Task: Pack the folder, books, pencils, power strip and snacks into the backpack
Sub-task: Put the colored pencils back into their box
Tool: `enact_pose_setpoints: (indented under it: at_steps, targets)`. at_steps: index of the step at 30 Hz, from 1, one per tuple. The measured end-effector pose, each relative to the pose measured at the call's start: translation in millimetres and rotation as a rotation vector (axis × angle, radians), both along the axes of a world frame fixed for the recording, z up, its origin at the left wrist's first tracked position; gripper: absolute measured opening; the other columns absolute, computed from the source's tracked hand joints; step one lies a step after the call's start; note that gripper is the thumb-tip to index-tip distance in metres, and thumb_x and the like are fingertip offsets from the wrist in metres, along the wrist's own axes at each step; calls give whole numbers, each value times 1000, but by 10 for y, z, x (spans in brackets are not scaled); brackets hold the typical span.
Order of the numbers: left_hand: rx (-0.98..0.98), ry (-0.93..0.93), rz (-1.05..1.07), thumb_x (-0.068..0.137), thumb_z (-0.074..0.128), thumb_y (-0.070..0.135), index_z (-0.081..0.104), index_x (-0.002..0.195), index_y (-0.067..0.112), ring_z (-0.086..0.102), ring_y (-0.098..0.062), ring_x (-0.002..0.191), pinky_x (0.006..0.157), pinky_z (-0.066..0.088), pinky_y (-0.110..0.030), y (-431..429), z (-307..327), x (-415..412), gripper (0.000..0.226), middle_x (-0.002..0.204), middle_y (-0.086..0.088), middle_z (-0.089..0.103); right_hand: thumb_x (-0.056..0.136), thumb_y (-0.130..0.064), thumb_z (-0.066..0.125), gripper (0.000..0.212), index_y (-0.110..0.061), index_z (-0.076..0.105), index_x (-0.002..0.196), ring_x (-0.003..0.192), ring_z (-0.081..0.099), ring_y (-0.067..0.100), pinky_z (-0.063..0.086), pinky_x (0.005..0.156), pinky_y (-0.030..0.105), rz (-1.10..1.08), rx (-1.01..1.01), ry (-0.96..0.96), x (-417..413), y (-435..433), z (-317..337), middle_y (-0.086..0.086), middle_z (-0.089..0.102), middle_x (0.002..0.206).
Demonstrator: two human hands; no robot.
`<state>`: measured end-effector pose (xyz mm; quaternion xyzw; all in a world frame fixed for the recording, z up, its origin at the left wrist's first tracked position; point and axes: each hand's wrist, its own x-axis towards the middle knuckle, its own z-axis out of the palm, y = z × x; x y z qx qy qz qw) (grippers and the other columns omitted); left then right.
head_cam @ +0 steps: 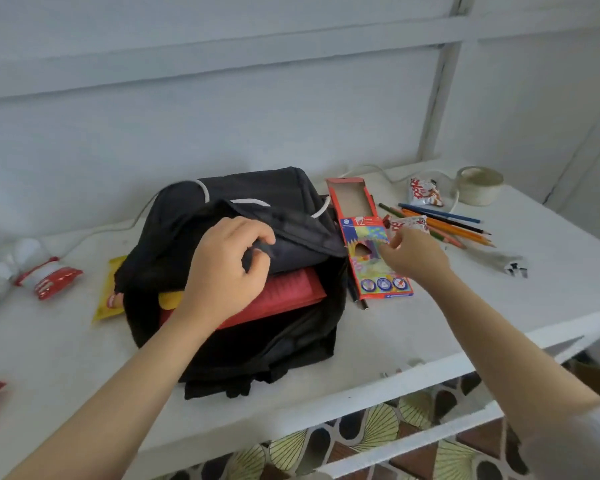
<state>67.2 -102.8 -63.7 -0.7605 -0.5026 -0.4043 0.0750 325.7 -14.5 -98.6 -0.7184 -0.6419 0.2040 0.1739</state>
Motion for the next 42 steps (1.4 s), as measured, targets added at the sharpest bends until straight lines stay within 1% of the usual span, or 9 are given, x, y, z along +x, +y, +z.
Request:
enact_pose_setpoints:
  at_steps: [7,13,17,20,22,25,31,36,42]
  targets:
    - [70,39,-48,73,46,6,66,88,11,51,-15,54,46,45,-30,-251,-119,725,25,72,1,57,81,-58,61,49,-12,47,68,57,49,13,35,48,24,-74,-113,-27,58,202,-183,1,51,63]
    - [-259,-223,-161,82,48,13,59,108,23,49,-2,67,60,48,-22,-187,-292,1276,30,91,7,54,86,-25,66,19,-9,56,82,65,60,18,51,59,27,-148,-192,625,150,158,-79,8,63,81]
    - [-505,-439,-95,88,56,17,47,124,26,54,-3,100,84,52,-25,200,-316,1479,38,114,4,53,89,-27,61,14,-18,50,88,74,64,18,56,66,31,-223,-16,772,259,-49,-80,-1,59,84]
    - [-709,-523,-78,89,58,29,35,113,32,54,1,89,64,43,-7,466,-249,1658,34,98,17,52,88,-28,63,18,-25,45,90,84,66,18,58,74,36,-261,87,939,294,-259,-120,-5,60,89]
    - [-763,-562,-55,83,63,39,33,122,27,52,-3,91,68,38,-12,623,-242,1766,50,97,18,50,86,-26,66,20,-22,47,93,84,68,19,58,73,36,-223,98,993,317,-390,-148,1,65,94]
    - [-788,-538,-7,70,74,50,29,131,23,51,-5,88,69,38,-19,757,-270,1917,80,97,17,52,84,-22,68,21,-24,49,92,83,68,17,57,67,28,-111,114,944,387,-533,-199,4,68,96]
    - [-821,-344,-60,58,78,42,47,108,26,57,-8,89,68,44,-22,805,-328,1939,61,101,6,54,90,-19,56,9,-17,63,96,70,62,10,45,53,19,136,4,642,905,-620,-125,1,71,91]
    - [-845,-88,-190,66,77,37,38,132,27,40,-9,108,90,35,-24,630,-370,1950,78,114,5,34,92,-24,50,23,-8,66,89,57,60,17,46,49,27,-253,209,523,1488,-493,36,6,71,82]
    - [-786,-48,-307,65,79,38,18,143,28,38,-11,120,100,40,-32,492,-641,2034,99,130,4,38,89,-42,53,46,-11,49,123,73,59,22,49,56,31,-523,128,539,1997,-135,72,9,64,102]
